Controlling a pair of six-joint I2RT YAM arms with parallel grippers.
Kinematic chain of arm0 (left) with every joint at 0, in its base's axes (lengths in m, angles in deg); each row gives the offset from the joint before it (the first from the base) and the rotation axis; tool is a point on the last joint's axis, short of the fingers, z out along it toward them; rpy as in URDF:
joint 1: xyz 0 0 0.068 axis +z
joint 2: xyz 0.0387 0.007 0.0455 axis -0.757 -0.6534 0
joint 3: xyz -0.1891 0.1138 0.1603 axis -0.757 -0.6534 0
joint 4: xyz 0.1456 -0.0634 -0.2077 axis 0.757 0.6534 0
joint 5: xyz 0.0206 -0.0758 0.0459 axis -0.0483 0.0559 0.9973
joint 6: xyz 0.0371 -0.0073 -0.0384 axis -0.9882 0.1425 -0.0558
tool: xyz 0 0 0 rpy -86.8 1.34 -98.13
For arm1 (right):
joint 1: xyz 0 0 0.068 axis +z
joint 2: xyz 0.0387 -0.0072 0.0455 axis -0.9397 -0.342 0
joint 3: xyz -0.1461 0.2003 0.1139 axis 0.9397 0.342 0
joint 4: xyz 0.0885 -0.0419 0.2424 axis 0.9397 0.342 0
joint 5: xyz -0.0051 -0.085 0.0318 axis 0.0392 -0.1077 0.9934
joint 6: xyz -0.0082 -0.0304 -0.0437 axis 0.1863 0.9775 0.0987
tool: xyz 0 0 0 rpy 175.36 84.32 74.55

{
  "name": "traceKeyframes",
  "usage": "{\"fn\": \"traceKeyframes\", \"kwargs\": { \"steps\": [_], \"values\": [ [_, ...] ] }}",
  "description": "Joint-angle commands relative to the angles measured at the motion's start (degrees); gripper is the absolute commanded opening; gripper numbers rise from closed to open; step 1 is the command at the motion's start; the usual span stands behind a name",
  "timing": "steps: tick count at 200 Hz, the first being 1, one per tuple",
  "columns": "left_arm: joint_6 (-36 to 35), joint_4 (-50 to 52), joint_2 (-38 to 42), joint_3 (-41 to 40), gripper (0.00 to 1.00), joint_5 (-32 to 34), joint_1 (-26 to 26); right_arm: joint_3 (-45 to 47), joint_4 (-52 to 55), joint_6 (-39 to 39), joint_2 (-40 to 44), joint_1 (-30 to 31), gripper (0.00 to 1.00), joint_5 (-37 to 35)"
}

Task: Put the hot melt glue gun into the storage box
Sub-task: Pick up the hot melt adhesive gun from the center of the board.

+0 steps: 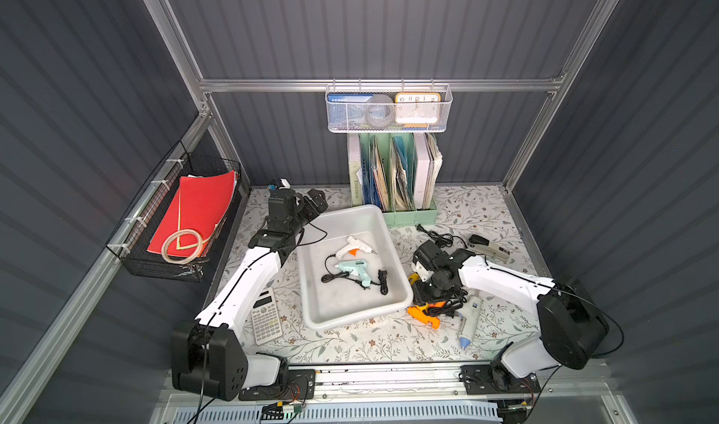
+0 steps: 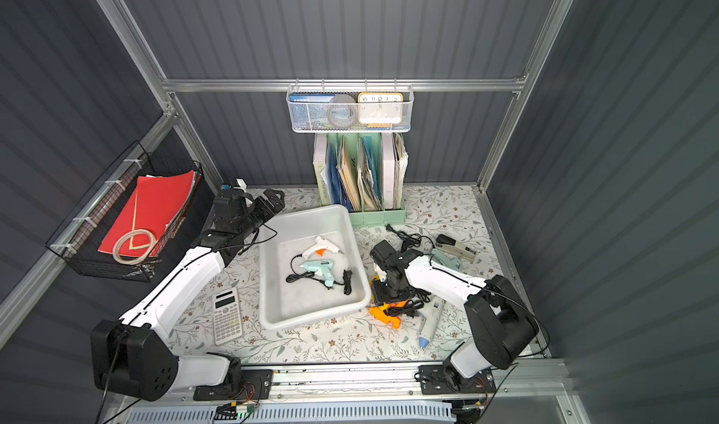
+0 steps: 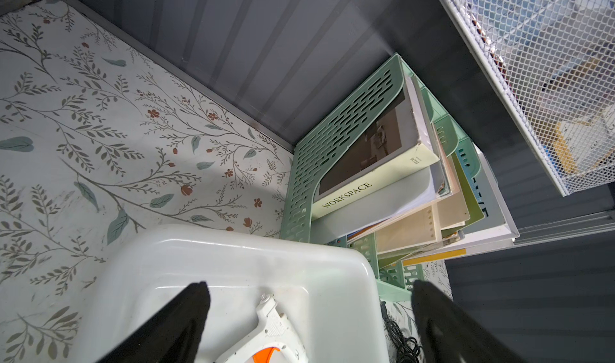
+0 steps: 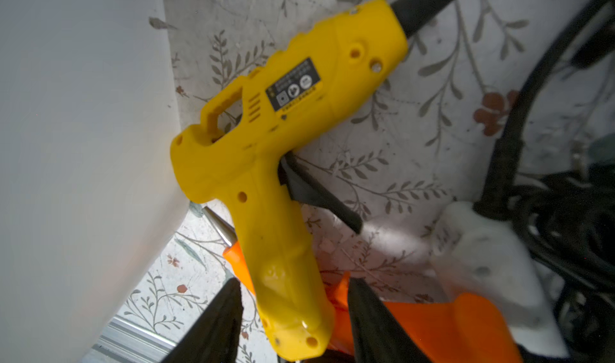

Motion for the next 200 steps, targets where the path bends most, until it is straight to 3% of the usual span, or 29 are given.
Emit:
{"fn": "traceKeyframes", "kwargs": {
  "steps": [1,110,133,168,200],
  "values": [
    [0.86,-1.29,-0.42,-0.88,1.00,-0.92,0.16,-1.24,0.00,-0.08,-0.98,0.81,0.56,-0.54],
    [1.04,-1.31,0.98,-1.80,1.00,0.93,0.16,-1.94,-0.07,-3.97,-5.79,0.79,0.58,-10.34],
    [1.04,-1.30,1.07,-1.90,1.00,0.93,0.16,-1.60,-1.28,-4.55,-5.03,-1.06,0.49,-11.47],
    [1.04,-1.35,1.25,-1.92,1.00,1.02,0.16,-1.13,-4.57,-4.52,-4.43,-4.72,0.45,-10.27],
    [1.02,-1.00,1.64,-1.89,1.00,1.95,0.17,-1.59,-6.37,-4.17,-4.28,-5.59,0.18,-10.25]
  ]
}}
